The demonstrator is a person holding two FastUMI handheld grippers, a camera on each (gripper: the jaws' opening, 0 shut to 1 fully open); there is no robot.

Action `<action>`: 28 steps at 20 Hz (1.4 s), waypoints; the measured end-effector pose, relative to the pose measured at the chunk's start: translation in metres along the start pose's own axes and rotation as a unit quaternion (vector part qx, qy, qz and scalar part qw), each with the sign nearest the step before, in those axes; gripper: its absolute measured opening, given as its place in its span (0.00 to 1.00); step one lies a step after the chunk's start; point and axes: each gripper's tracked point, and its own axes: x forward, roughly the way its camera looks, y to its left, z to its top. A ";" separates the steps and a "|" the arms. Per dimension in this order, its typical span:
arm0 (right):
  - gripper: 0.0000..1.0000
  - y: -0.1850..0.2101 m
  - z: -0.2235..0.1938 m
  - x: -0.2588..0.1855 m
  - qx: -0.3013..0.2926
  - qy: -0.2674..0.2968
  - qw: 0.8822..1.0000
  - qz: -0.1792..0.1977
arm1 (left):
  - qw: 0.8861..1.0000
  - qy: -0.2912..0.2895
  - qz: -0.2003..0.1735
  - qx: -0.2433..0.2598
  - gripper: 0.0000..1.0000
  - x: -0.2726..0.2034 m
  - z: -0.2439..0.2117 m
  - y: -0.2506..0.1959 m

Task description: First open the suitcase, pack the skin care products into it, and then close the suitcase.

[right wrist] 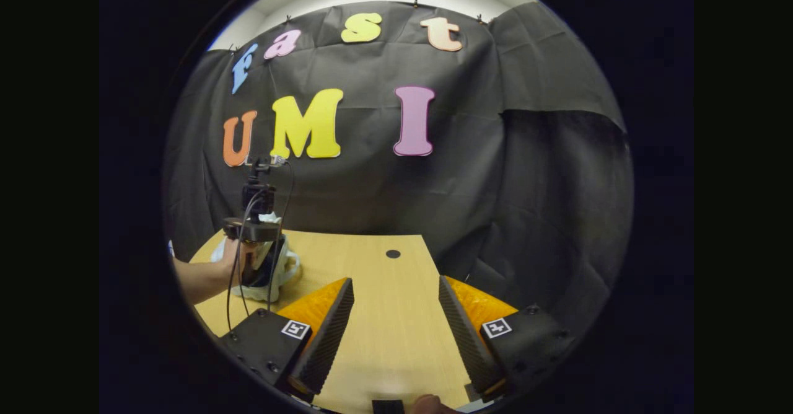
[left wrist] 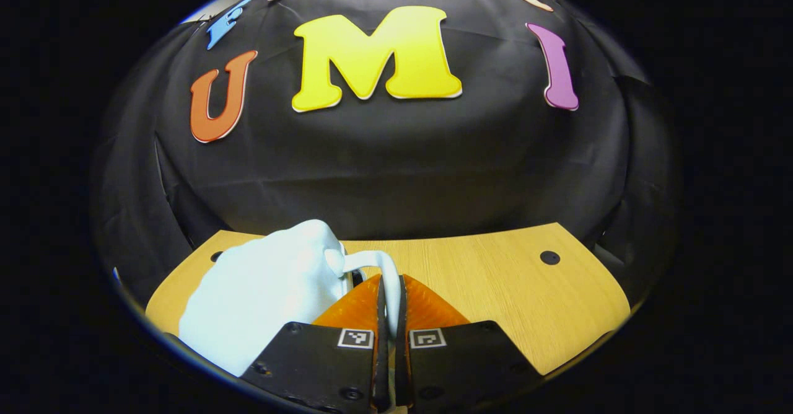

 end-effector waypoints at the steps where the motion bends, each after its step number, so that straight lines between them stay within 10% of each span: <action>1: 0.82 -0.001 -0.003 0.002 0.000 0.004 1.000 0.001 | 1.000 0.003 0.001 0.004 0.07 0.002 -0.005 -0.004; 21: 0.82 0.030 -0.017 0.031 -0.040 -0.004 0.998 0.041 | 0.998 -0.039 -0.043 0.026 0.19 0.011 -0.049 -0.048; 28: 0.83 0.085 0.006 0.028 -0.033 -0.035 0.996 0.079 | 0.995 -0.066 -0.067 -0.034 0.75 -0.048 -0.020 -0.032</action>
